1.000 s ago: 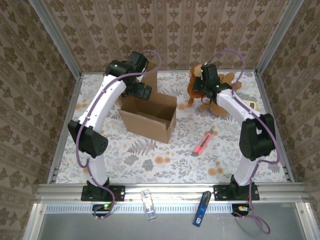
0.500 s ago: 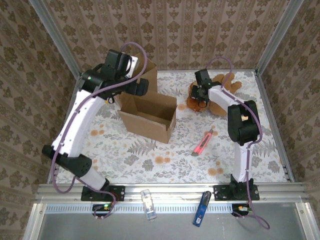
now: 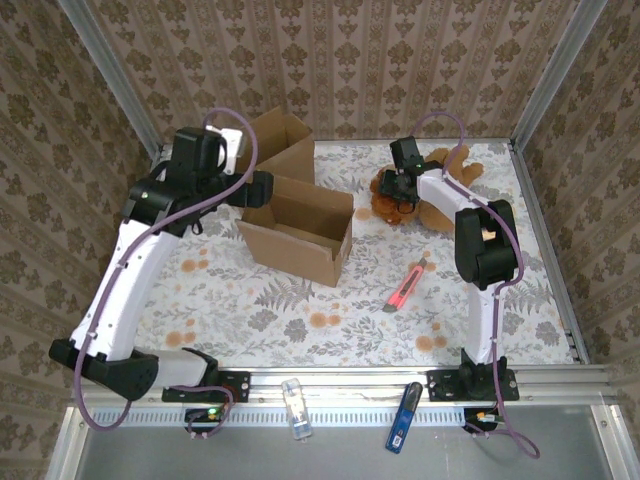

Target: Unpack the express box

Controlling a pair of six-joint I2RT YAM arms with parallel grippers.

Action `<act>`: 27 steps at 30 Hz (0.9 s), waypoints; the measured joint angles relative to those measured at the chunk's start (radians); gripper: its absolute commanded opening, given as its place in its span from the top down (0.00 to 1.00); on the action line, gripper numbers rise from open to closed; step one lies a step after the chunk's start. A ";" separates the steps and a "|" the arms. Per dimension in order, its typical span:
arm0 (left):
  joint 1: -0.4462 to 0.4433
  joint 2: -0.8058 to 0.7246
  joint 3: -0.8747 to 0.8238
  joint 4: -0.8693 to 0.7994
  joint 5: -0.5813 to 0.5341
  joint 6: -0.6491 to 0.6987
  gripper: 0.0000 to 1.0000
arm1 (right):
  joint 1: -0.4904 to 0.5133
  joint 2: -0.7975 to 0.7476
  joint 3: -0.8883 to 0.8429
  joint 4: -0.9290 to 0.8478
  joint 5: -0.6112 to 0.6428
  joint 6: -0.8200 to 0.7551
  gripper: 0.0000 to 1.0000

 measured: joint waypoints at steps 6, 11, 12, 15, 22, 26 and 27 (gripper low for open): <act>0.082 -0.059 -0.122 0.055 0.052 -0.032 0.00 | 0.000 -0.032 0.001 -0.023 -0.016 -0.031 0.00; 0.130 -0.082 -0.188 0.103 0.090 -0.046 0.00 | 0.000 -0.092 0.035 -0.048 -0.016 -0.054 0.00; 0.141 -0.089 -0.201 0.113 0.097 -0.049 0.00 | 0.000 -0.107 0.042 -0.049 -0.016 -0.058 0.00; 0.171 -0.124 -0.246 0.148 0.116 -0.049 0.00 | 0.000 -0.163 0.052 -0.051 -0.016 -0.076 0.00; 0.240 -0.267 -0.407 0.279 0.111 -0.044 0.00 | 0.000 -0.367 0.006 -0.022 -0.003 -0.138 0.00; 0.269 -0.345 -0.540 0.391 0.091 -0.021 0.00 | 0.000 -0.566 -0.129 0.040 0.039 -0.193 0.00; 0.270 -0.359 -0.579 0.424 0.083 -0.013 0.00 | 0.000 -0.622 -0.172 0.056 0.058 -0.209 0.00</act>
